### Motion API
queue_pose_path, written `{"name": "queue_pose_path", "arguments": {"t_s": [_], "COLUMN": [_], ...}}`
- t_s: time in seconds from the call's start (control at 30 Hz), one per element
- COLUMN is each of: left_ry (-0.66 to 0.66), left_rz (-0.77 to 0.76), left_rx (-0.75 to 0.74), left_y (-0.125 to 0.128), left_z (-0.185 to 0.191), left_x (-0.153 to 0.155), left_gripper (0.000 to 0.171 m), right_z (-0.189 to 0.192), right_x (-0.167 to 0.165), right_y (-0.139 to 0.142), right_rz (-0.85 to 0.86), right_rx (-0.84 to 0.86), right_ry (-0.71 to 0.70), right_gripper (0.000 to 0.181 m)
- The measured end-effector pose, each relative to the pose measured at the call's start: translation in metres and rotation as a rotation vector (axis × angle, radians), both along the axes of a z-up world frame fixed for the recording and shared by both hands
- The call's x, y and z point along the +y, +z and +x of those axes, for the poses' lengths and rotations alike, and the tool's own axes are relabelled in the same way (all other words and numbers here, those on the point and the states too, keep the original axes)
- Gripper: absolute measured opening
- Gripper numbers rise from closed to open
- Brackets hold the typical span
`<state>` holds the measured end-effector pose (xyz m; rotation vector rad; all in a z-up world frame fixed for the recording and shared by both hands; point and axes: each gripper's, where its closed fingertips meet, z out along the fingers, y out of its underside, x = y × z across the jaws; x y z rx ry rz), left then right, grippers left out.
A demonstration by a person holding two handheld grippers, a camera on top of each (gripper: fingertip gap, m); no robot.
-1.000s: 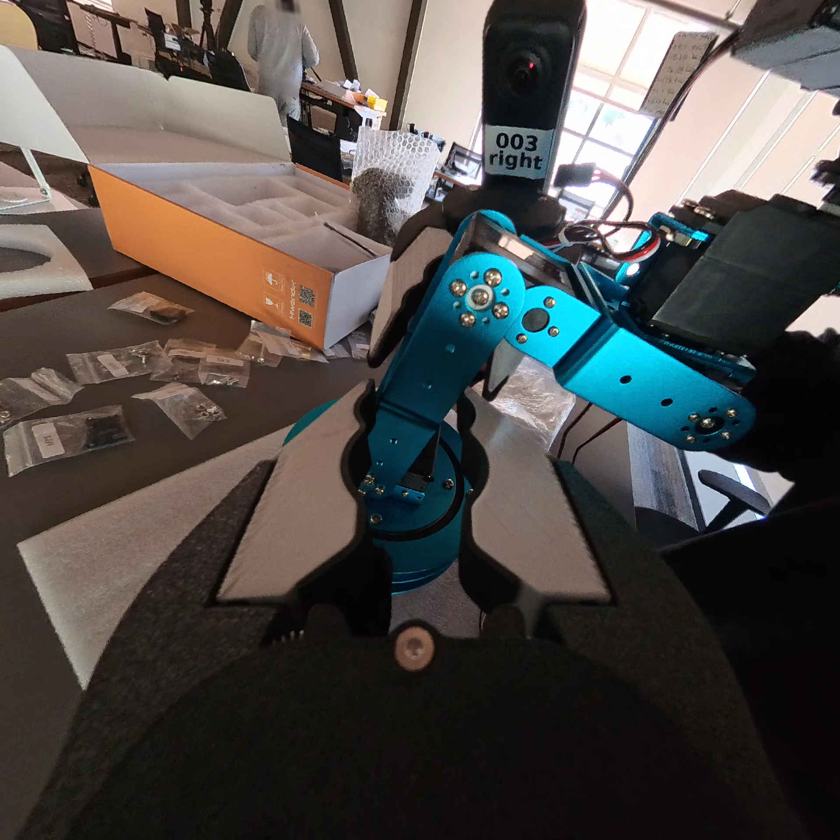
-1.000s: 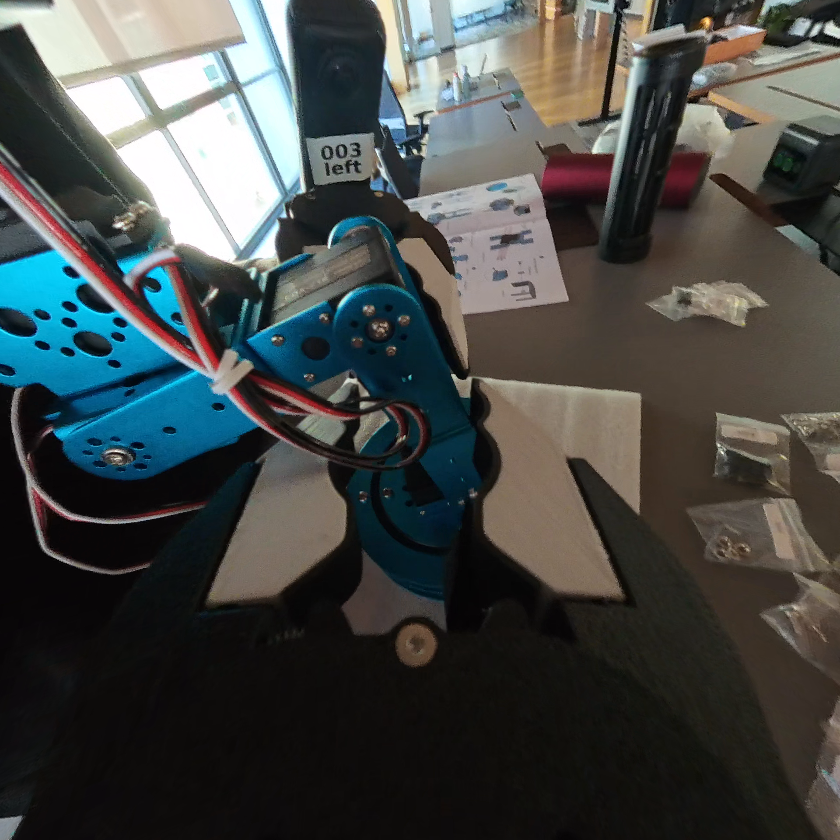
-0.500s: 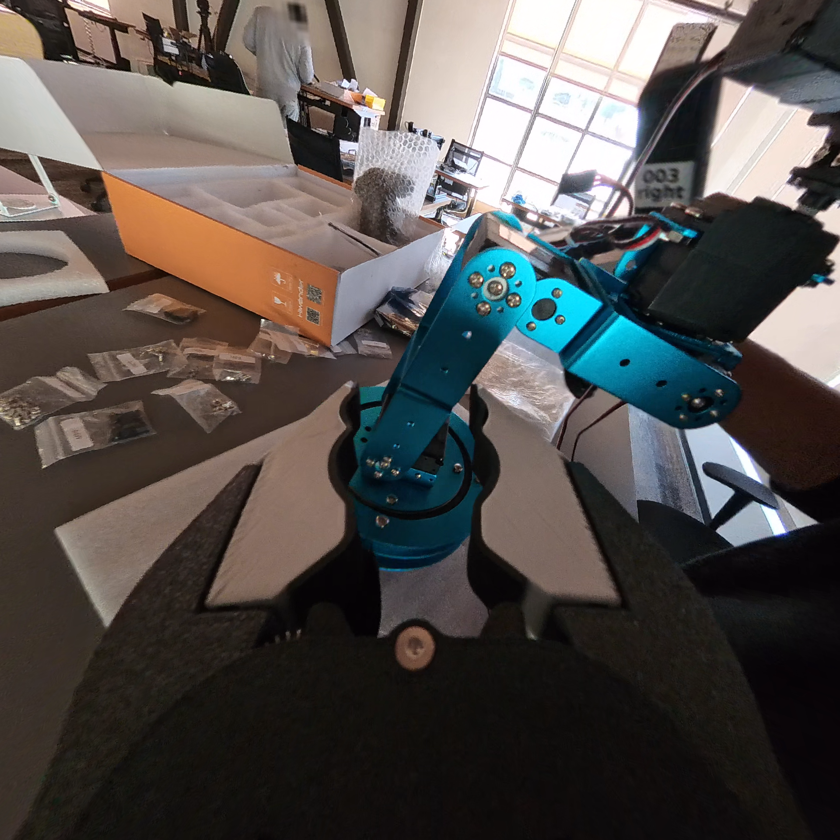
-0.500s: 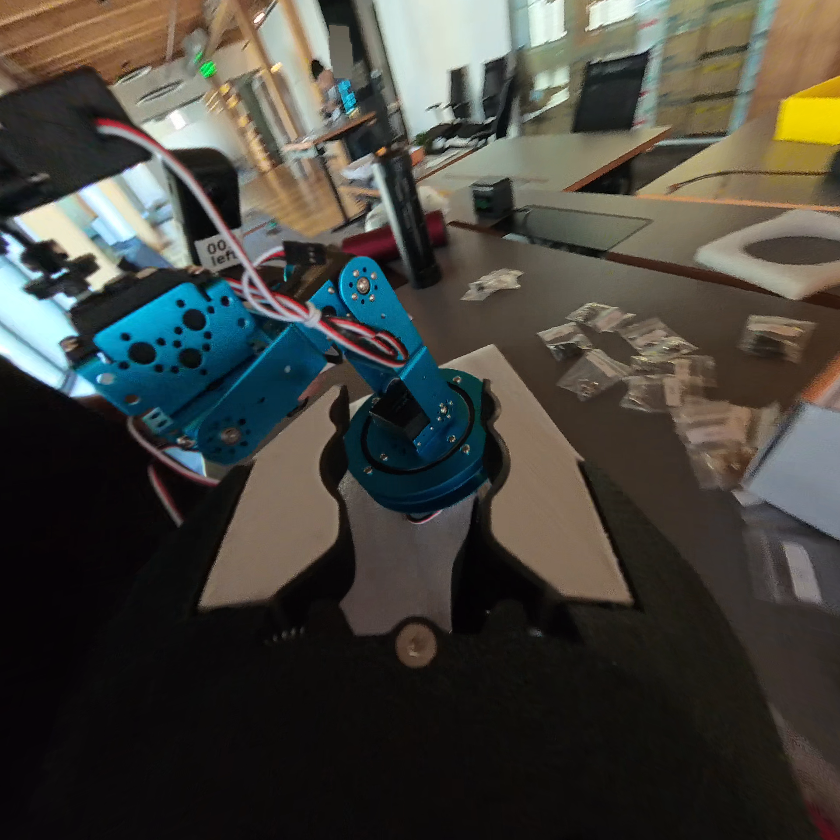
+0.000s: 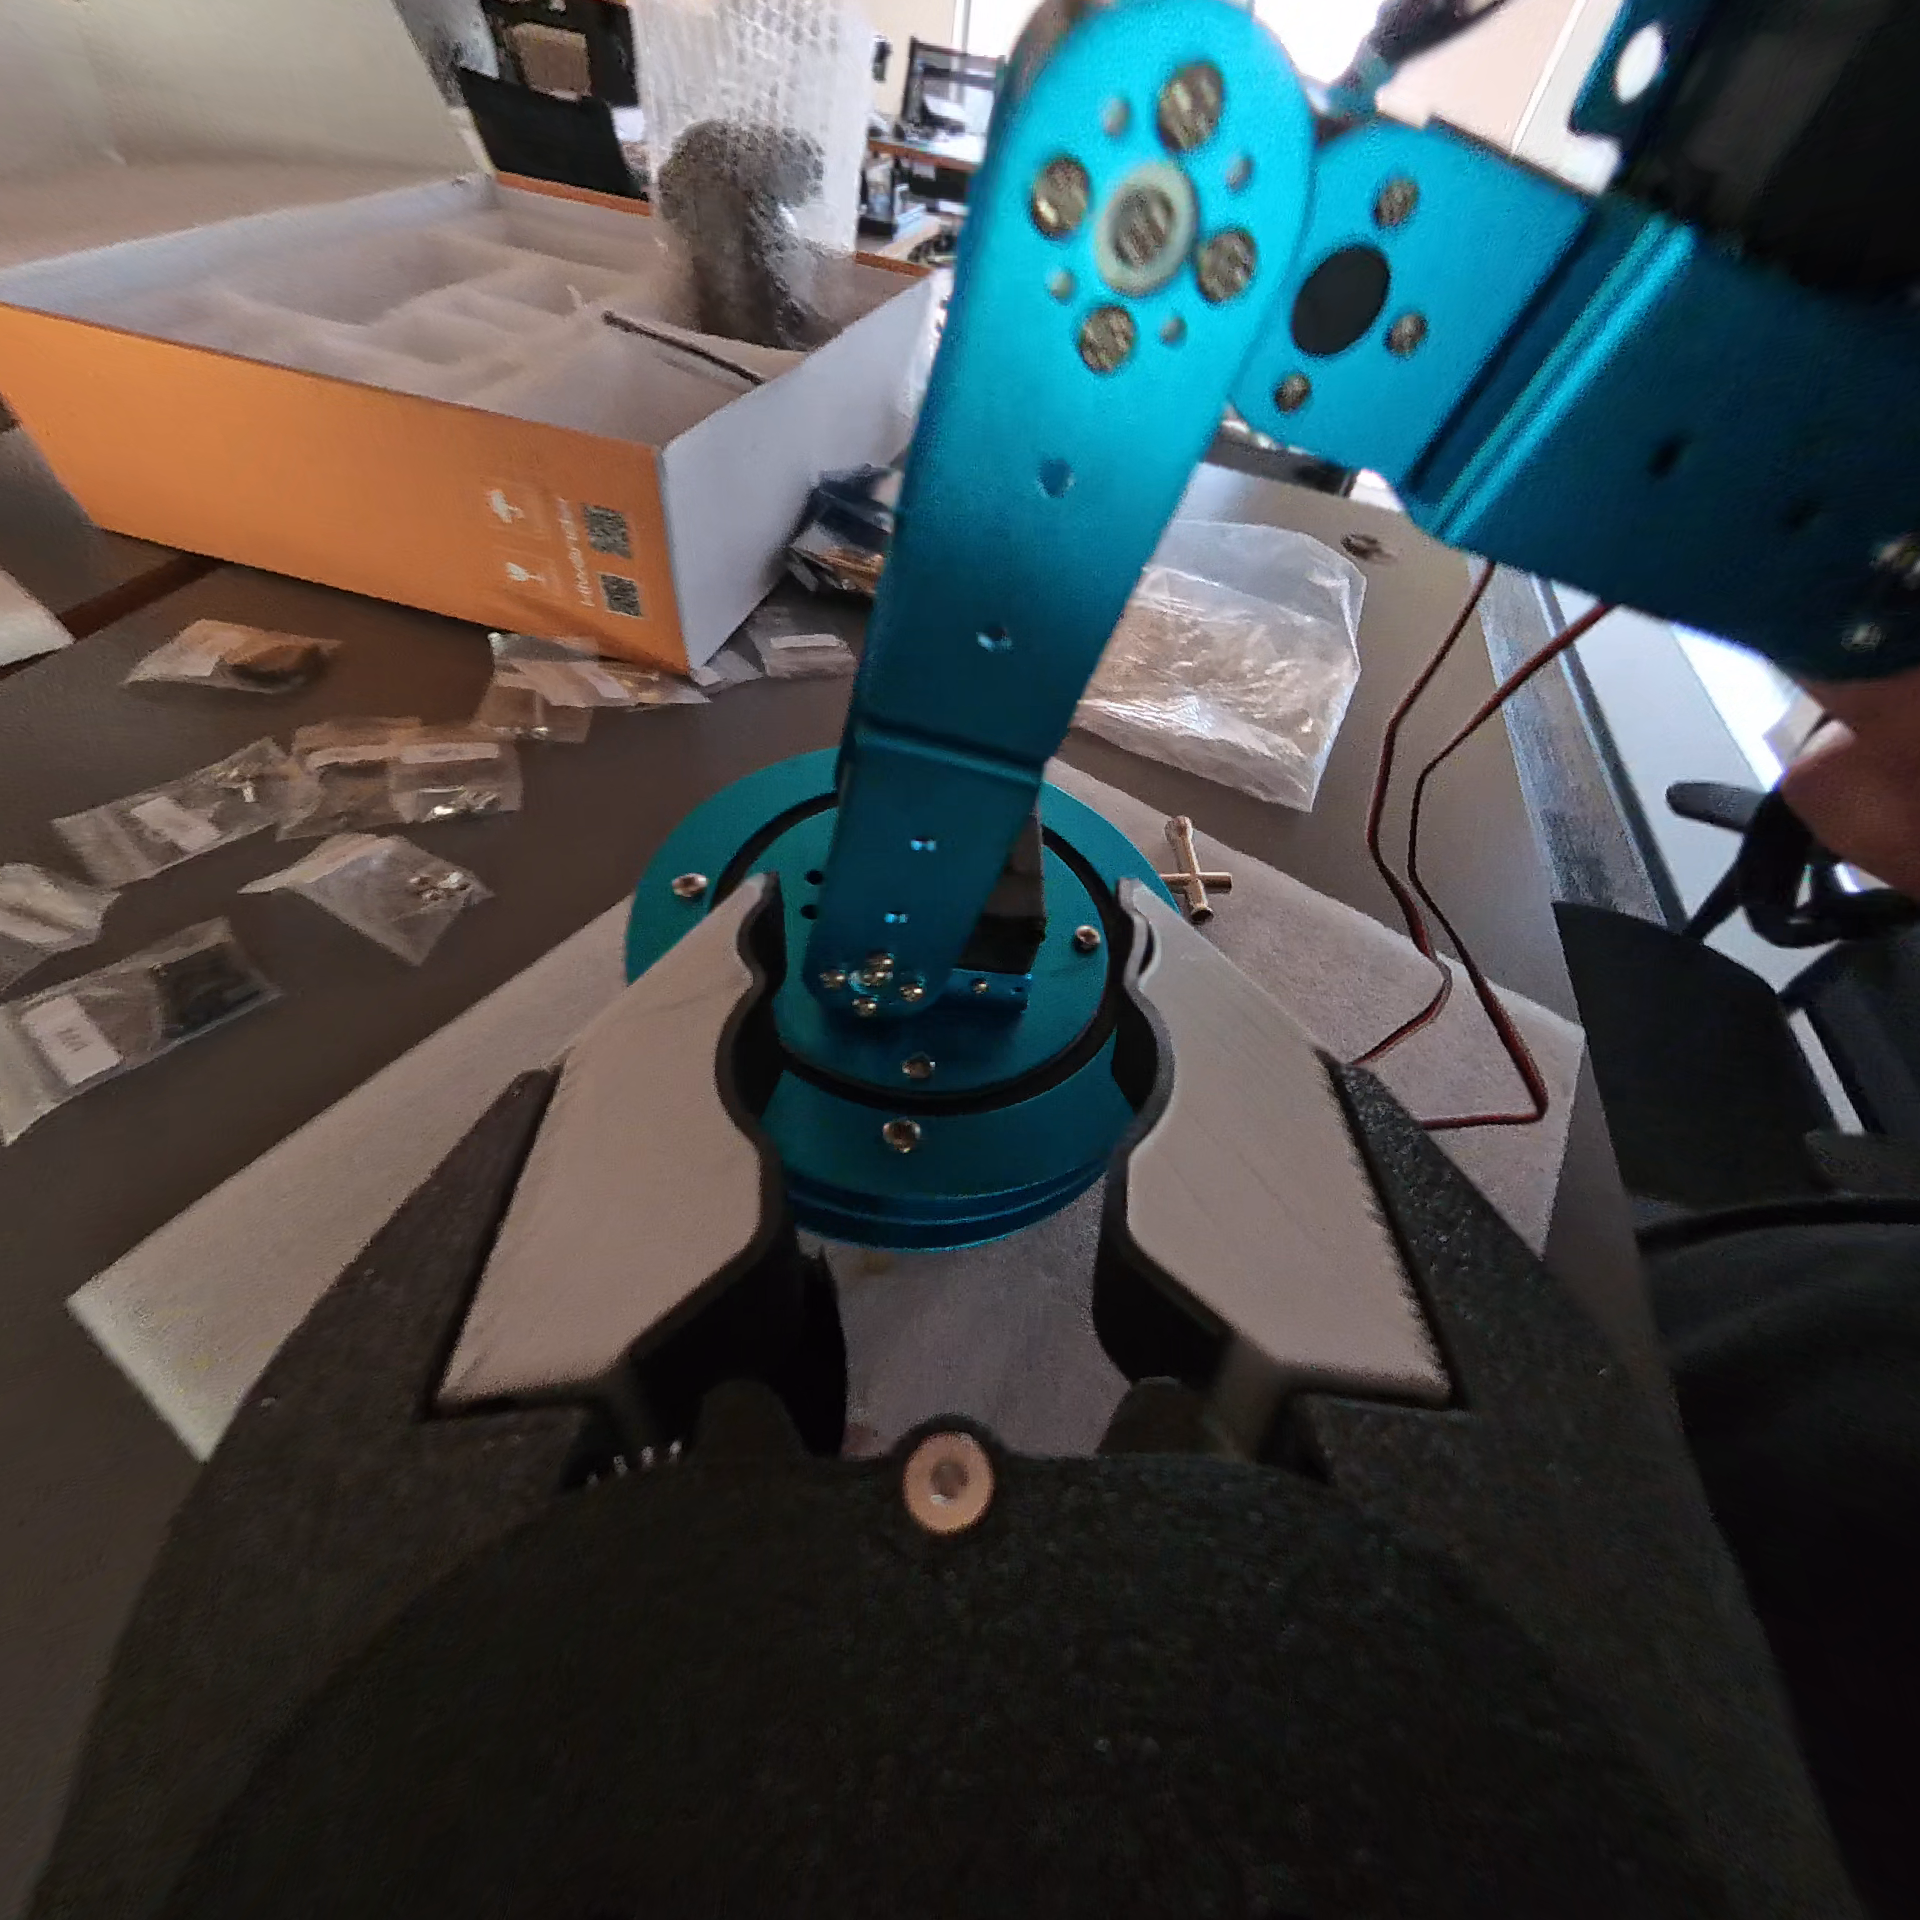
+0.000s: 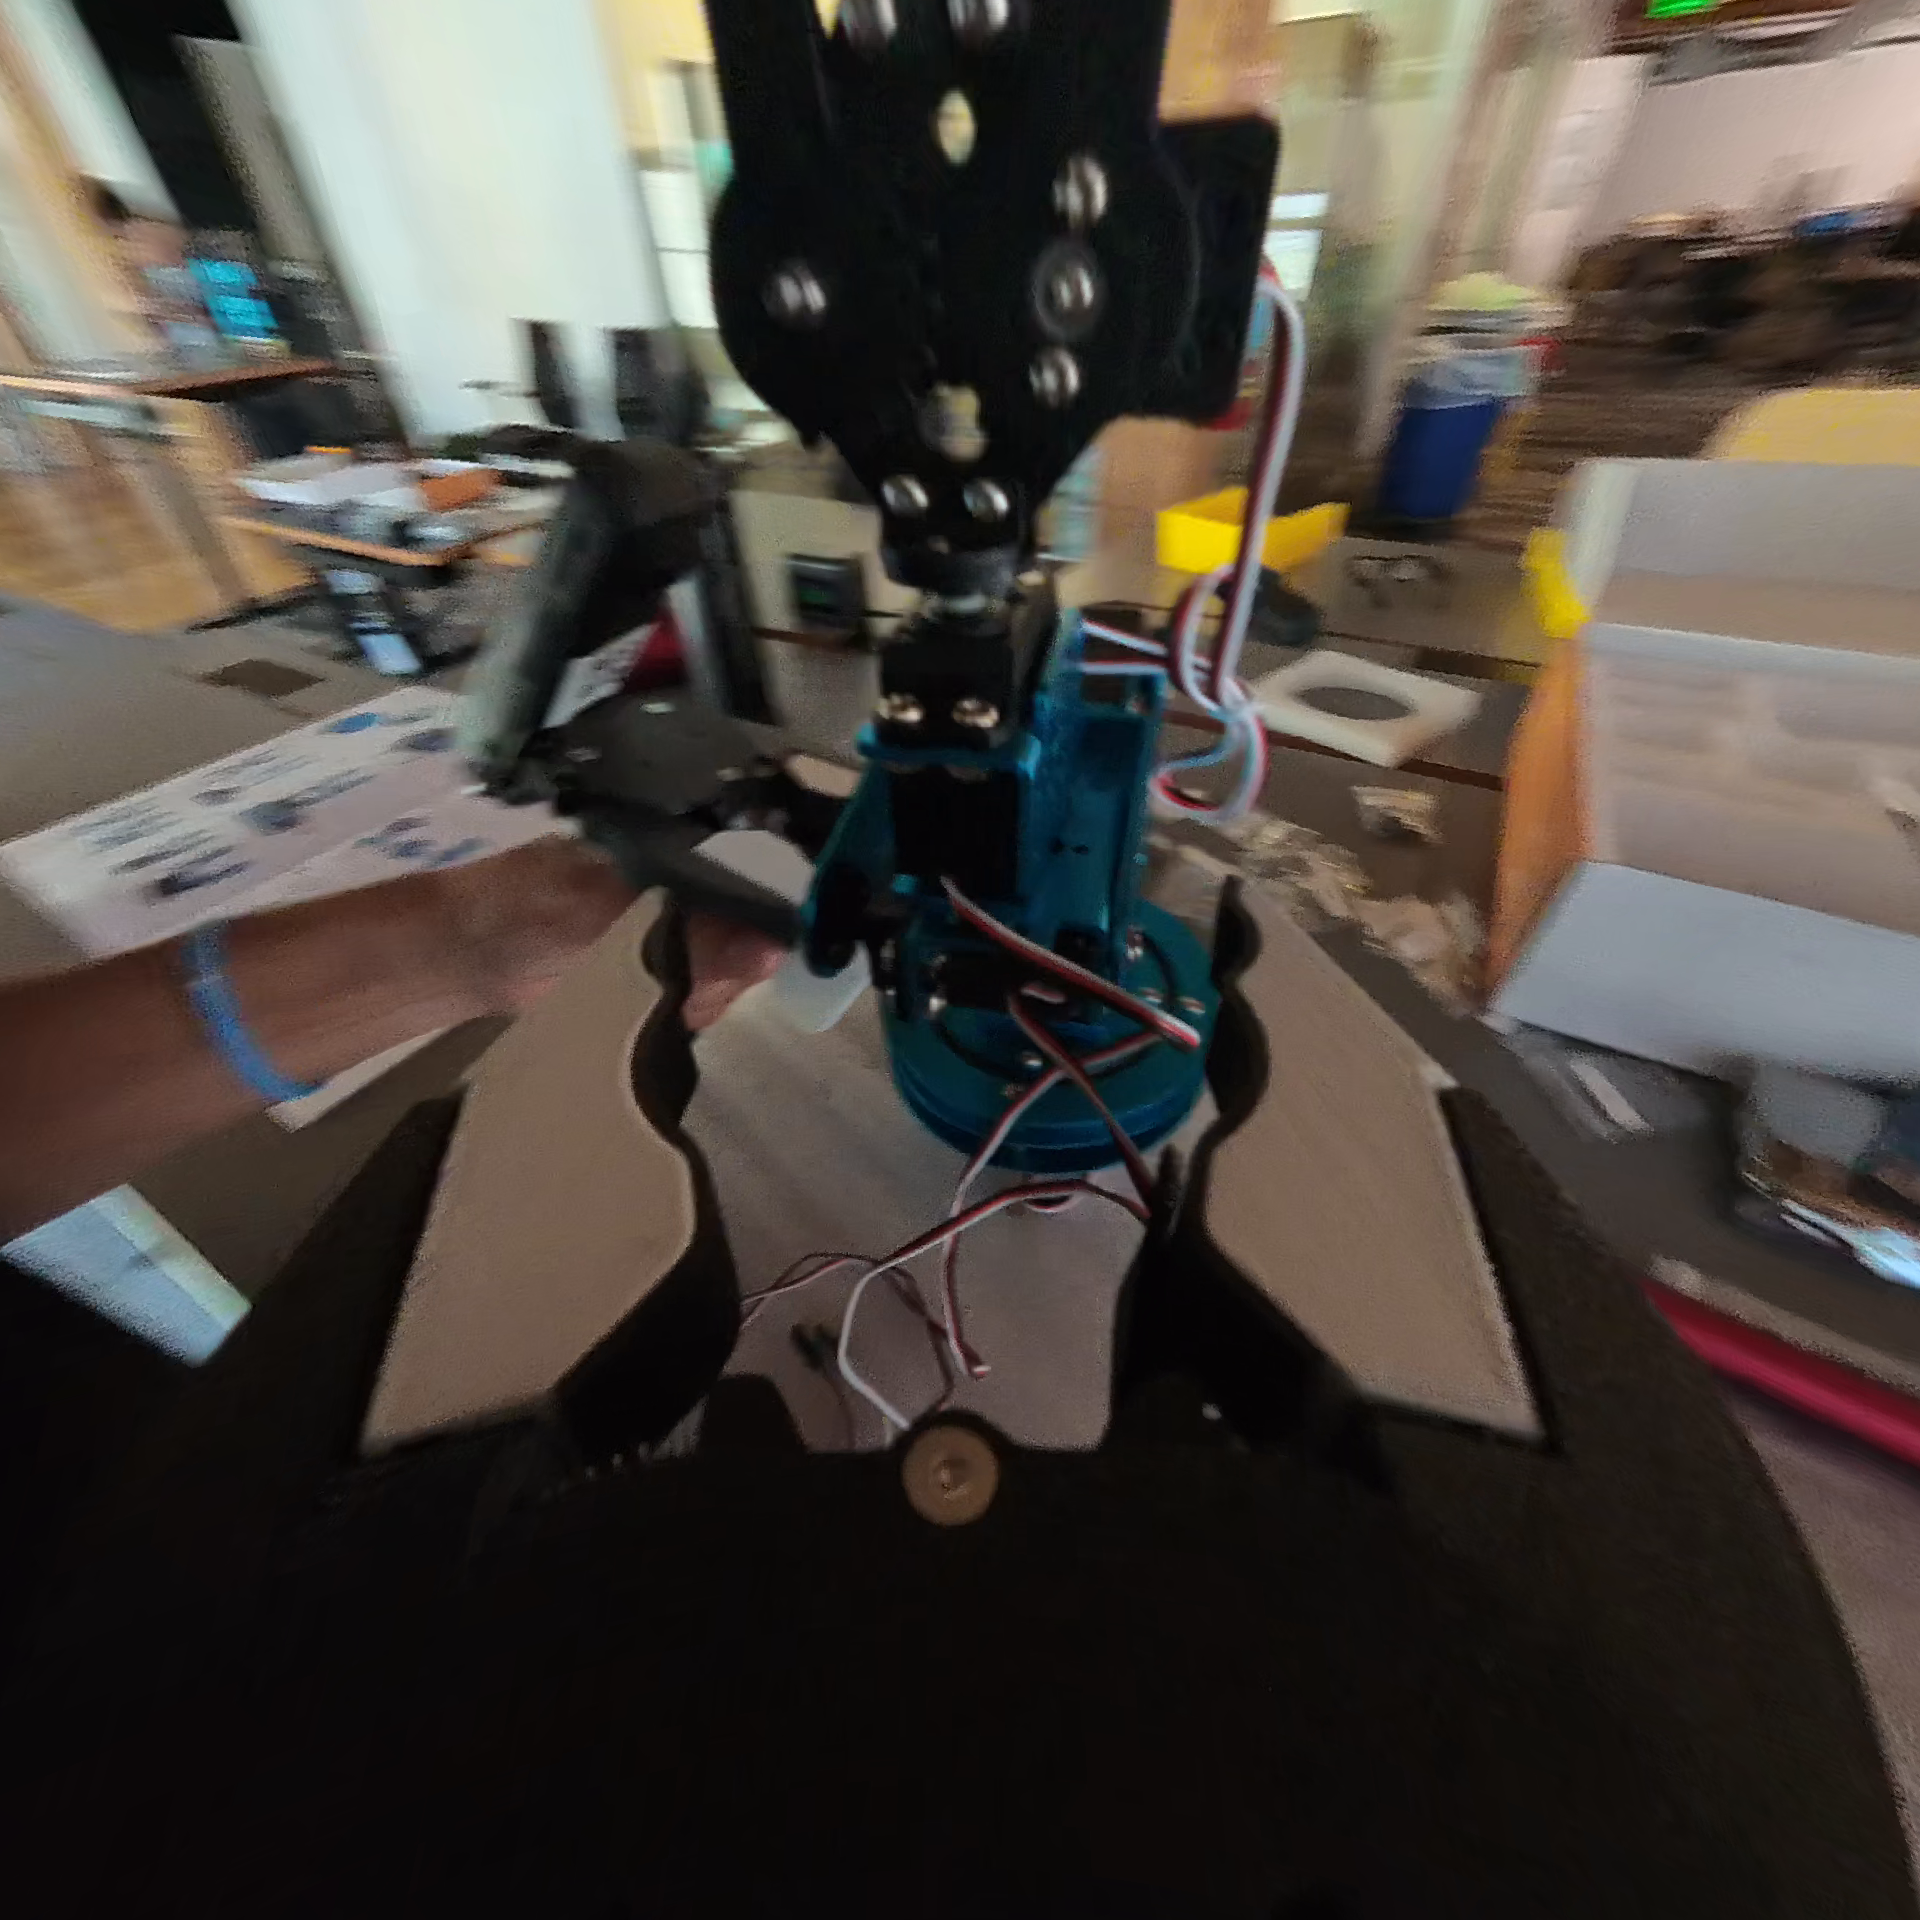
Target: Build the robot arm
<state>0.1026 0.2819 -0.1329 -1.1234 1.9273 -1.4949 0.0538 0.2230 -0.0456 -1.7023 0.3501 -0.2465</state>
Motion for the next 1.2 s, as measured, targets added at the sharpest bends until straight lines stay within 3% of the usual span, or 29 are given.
{"name": "queue_pose_path", "arguments": {"t_s": [0.07, 0.13, 0.17, 0.2, 0.6, 0.83, 1.07, 1.2], "left_ry": [-0.011, 0.029, 0.036, 0.036, 0.037, 0.043, 0.096, 0.108], "left_rz": [0.028, 0.041, 0.029, 0.012, 0.034, 0.033, 0.014, 0.032], "left_rx": [-0.016, -0.075, -0.100, -0.108, -0.148, -0.152, -0.147, -0.158], "left_y": [-0.007, -0.007, -0.004, -0.003, -0.003, -0.005, -0.004, -0.004], "left_z": [0.002, 0.006, 0.007, 0.007, 0.009, 0.010, 0.016, 0.016], "left_x": [-0.006, -0.002, -0.001, 0.000, 0.005, 0.001, 0.005, 0.006], "left_gripper": [0.066, 0.051, 0.047, 0.047, 0.045, 0.046, 0.047, 0.047], "right_z": [0.009, 0.013, 0.015, 0.015, 0.024, 0.036, 0.047, 0.045], "right_x": [0.001, 0.006, 0.007, 0.009, 0.019, 0.030, 0.039, 0.042], "right_y": [-0.008, -0.015, -0.013, -0.013, -0.004, 0.021, 0.020, 0.020], "right_rz": [-0.004, -0.007, -0.003, -0.016, -0.238, -0.219, -0.349, -0.320], "right_rx": [-0.026, -0.011, -0.012, -0.003, 0.128, 0.157, 0.200, 0.189], "right_ry": [-0.136, -0.166, -0.171, -0.157, -0.140, -0.109, -0.038, -0.031], "right_gripper": [0.104, 0.090, 0.075, 0.071, 0.069, 0.069, 0.070, 0.070]}}
